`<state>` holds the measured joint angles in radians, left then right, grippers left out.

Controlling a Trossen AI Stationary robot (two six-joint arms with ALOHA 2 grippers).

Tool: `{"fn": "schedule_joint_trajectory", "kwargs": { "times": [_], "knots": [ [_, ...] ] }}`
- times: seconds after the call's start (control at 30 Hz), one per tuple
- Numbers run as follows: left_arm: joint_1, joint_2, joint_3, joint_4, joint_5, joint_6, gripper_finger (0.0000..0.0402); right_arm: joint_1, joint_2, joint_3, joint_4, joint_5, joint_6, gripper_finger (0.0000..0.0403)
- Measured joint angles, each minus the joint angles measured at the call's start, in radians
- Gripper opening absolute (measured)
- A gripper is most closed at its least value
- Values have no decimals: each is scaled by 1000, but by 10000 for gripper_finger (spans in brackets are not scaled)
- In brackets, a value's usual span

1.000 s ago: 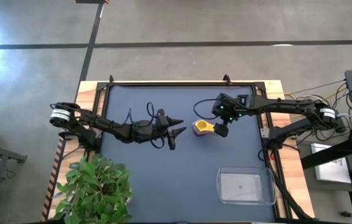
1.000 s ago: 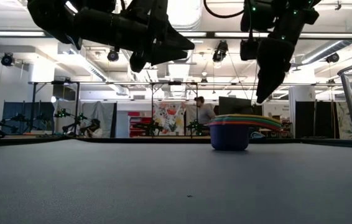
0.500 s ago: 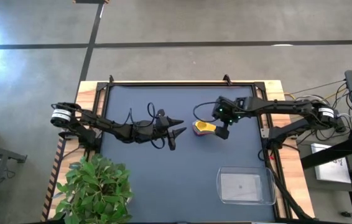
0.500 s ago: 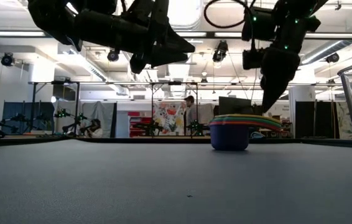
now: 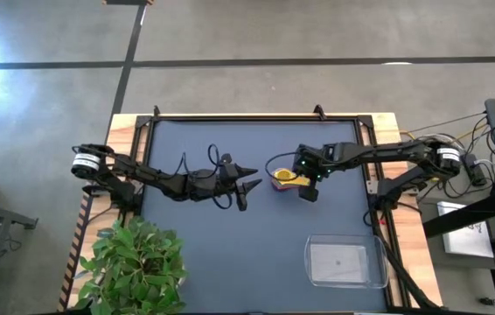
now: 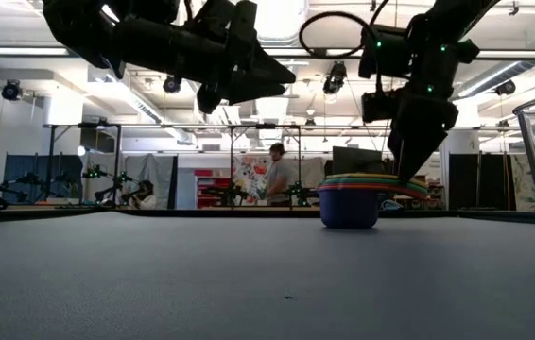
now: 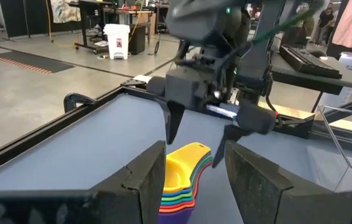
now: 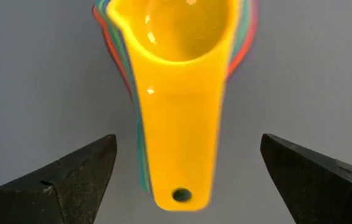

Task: Nest measuring cups in basket
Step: Put the colorful nest measuring cups into the transparent bin

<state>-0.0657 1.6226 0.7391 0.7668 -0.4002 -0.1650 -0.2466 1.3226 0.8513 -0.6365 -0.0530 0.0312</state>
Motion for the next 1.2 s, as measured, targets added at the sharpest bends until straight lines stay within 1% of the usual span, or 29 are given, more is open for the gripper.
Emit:
{"fn": "schedule_joint_trajectory", "kwargs": {
  "times": [0.2,0.3,0.47,0.57,0.67,0.97,1.2],
  "knots": [
    [2,0,0,-9,0,0,148,18,87,-1,11,2,-6,386],
    [2,0,0,-13,0,0,148,18,122,-1,10,30,0,386],
    [2,0,0,-16,0,0,148,18,134,-1,11,54,1,386],
    [3,0,0,-23,0,0,148,18,114,-1,16,55,2,376],
    [4,0,-1,-22,0,0,148,18,93,-1,18,55,2,350],
    [4,0,-1,-22,0,0,148,18,89,-3,14,54,-6,224],
    [4,0,-1,-21,0,0,148,18,99,-5,6,54,-25,149]
  ]
}}
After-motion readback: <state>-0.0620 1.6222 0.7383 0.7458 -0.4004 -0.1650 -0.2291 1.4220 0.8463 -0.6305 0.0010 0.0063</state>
